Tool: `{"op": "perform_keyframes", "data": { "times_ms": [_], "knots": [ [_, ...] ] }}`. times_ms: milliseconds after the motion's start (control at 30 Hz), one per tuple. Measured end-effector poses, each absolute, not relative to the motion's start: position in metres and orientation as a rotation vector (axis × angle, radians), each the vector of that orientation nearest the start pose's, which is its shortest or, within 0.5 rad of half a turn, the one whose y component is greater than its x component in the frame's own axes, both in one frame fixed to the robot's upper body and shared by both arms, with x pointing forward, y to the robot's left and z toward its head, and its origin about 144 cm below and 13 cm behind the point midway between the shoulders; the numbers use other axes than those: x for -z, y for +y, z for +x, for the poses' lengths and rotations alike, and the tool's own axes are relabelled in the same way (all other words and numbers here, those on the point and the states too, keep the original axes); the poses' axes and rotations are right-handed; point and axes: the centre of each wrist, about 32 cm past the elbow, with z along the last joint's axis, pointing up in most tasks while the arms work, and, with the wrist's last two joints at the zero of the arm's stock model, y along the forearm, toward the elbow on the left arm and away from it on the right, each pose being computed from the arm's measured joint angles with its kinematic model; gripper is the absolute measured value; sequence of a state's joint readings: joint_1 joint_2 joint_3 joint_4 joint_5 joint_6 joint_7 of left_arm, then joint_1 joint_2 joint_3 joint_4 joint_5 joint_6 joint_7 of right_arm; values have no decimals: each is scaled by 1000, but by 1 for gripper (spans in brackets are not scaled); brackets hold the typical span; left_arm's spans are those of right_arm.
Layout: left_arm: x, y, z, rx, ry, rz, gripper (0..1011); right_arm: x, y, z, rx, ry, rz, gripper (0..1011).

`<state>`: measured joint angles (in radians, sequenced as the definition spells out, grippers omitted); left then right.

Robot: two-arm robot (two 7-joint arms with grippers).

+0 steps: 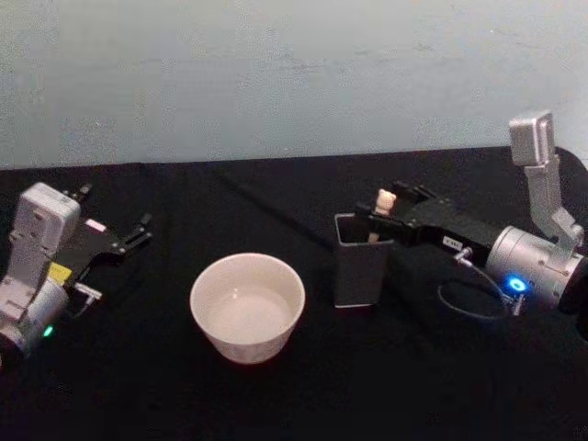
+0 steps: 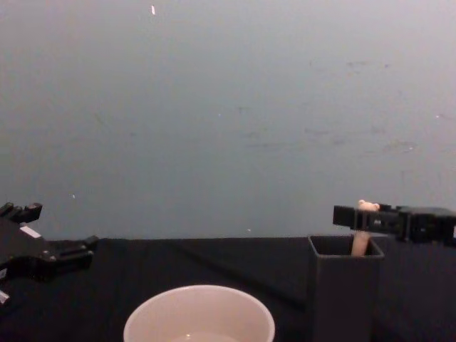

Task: Pick up the stirring spoon with one hand, stir inside the cup, then place it back in its original position.

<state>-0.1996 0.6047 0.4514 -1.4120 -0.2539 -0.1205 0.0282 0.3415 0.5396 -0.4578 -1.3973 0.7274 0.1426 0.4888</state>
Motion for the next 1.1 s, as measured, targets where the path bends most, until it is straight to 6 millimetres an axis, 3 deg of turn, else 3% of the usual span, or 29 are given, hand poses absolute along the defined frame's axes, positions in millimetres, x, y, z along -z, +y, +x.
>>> {"op": "perform_keyframes", "data": {
  "times_ms": [267, 400, 567, 767, 1100],
  "knots": [
    [-1140, 310, 489, -1248, -285, 304, 1002, -1188, -284, 527, 876, 176, 53, 1002],
    [-1140, 310, 489, -1248, -285, 304, 1001, -1192, -281, 526, 1013, 108, 160, 1002],
    [-1140, 310, 489, -1248, -285, 304, 1001, -1189, -275, 530, 1149, 35, 165, 1002],
    [-1140, 310, 489, -1248, -285, 304, 1001, -1167, -270, 531, 1264, -39, 6, 1002],
    [-1140, 310, 489, -1248, -285, 304, 1001, -1136, -266, 521, 1294, -50, -143, 1002]
  ]
}}
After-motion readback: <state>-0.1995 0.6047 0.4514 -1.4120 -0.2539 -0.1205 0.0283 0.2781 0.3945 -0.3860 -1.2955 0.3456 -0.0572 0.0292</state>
